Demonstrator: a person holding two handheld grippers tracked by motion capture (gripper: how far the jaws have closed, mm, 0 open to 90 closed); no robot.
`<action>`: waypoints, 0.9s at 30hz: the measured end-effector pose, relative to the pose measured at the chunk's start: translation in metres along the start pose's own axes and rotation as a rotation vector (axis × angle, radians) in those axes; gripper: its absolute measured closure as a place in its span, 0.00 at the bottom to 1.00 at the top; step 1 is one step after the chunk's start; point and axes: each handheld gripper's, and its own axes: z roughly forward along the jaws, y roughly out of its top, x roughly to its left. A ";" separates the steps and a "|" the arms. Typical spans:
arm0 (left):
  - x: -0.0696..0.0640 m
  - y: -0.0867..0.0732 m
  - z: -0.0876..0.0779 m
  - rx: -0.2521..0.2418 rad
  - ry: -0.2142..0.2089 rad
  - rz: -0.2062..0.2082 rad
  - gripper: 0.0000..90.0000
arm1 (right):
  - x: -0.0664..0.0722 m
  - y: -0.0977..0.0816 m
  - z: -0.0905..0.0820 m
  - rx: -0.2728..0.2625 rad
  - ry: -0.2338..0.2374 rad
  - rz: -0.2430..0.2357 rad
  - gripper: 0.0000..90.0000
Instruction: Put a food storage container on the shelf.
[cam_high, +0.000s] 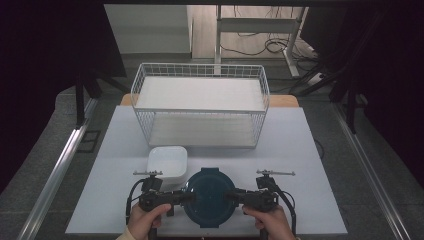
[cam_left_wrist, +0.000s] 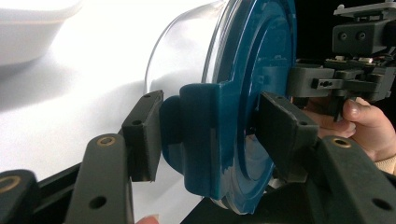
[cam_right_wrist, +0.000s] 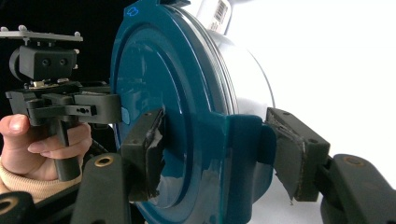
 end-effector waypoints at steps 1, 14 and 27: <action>0.000 0.001 0.000 0.000 0.000 0.002 0.48 | 0.001 0.001 -0.001 -0.002 0.001 0.000 0.44; -0.003 0.021 -0.003 -0.013 -0.009 0.026 0.48 | 0.007 0.018 -0.003 -0.025 -0.014 -0.034 0.44; -0.018 0.051 -0.011 -0.030 -0.006 0.067 0.48 | 0.019 0.046 -0.014 -0.058 -0.008 -0.061 0.44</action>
